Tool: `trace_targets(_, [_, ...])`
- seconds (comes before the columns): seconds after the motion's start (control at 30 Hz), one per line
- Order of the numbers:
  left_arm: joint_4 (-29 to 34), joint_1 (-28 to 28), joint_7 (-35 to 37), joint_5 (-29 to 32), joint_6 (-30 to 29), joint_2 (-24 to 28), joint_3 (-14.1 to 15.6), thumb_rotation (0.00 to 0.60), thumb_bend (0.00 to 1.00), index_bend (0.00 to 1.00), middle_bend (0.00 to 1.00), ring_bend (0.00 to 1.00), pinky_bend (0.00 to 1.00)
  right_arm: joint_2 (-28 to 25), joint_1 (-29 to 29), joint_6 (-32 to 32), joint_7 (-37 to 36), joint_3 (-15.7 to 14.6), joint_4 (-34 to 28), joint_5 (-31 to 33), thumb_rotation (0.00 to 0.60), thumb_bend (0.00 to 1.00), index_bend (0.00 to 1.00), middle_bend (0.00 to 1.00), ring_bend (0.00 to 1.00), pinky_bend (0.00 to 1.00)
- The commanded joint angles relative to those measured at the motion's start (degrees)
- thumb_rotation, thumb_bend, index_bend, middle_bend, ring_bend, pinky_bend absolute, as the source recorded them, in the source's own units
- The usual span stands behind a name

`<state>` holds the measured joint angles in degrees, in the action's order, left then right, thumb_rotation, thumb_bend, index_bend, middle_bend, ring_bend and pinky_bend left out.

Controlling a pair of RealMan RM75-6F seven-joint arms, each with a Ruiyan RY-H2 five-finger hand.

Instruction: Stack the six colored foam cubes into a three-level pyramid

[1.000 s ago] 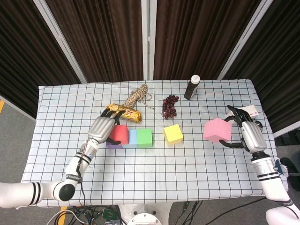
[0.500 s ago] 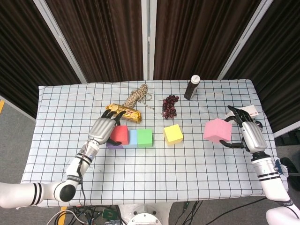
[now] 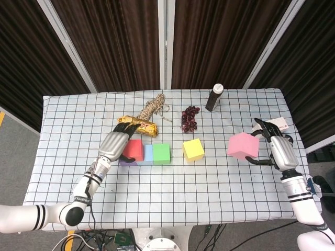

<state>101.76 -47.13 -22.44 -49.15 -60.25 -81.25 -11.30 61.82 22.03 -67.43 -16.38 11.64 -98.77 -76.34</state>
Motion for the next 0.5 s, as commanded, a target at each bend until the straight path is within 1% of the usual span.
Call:
trace_targets(0.03, [1.5, 0.7, 0.3, -0.6, -0.6, 1.4, 0.2, 0.600, 0.04, 0.03, 0.08, 0.01, 0.00, -0.1, 0.1, 0.1, 0.2, 0.0, -0.3, -0.2, 0.600, 0.08, 0.00, 0.44, 0.07, 0.00])
trace_targets(0.13, [5.0, 3.2, 1.3, -2.5, -2.9, 4.7, 1.3, 0.600, 0.04, 0.03, 0.07, 0.00, 0.00, -0.3, 0.5, 0.1, 0.7, 0.1, -1.1, -0.9, 0.600, 0.08, 0.00, 0.44, 0.07, 0.00])
trace_targets(0.23, [8.0, 7.5, 4.1, -5.9, -6.5, 9.1, 3.1, 0.600, 0.03, 0.03, 0.06, 0.00, 0.00, -0.4, 1.4, 0.5, 2.0, 0.4, -1.9, -1.9, 0.600, 0.08, 0.00, 0.44, 0.07, 0.00])
trace_targets(0.3, [9.1, 11.1, 7.2, -9.1, -8.9, 12.5, 4.9, 0.600, 0.01, 0.03, 0.05, 0.00, 0.00, -0.3, 2.7, 1.4, 3.2, 0.7, -2.5, -2.6, 0.600, 0.08, 0.00, 0.44, 0.07, 0.00])
trace_targets(0.37, [8.8, 14.7, 10.3, -12.8, -11.5, 15.5, 7.0, 0.600, 0.00, 0.03, 0.05, 0.00, 0.00, 0.0, 4.5, 2.9, 4.2, 1.2, -2.8, -3.5, 0.600, 0.08, 0.00, 0.44, 0.07, 0.00])
trace_targets(0.5, [5.8, 20.9, 15.8, -17.5, -16.0, 18.9, 10.2, 0.600, 0.00, 0.03, 0.05, 0.00, 0.00, 1.0, 9.7, 8.1, 5.3, 1.8, -1.6, -6.6, 0.600, 0.08, 0.00, 0.44, 0.07, 0.00])
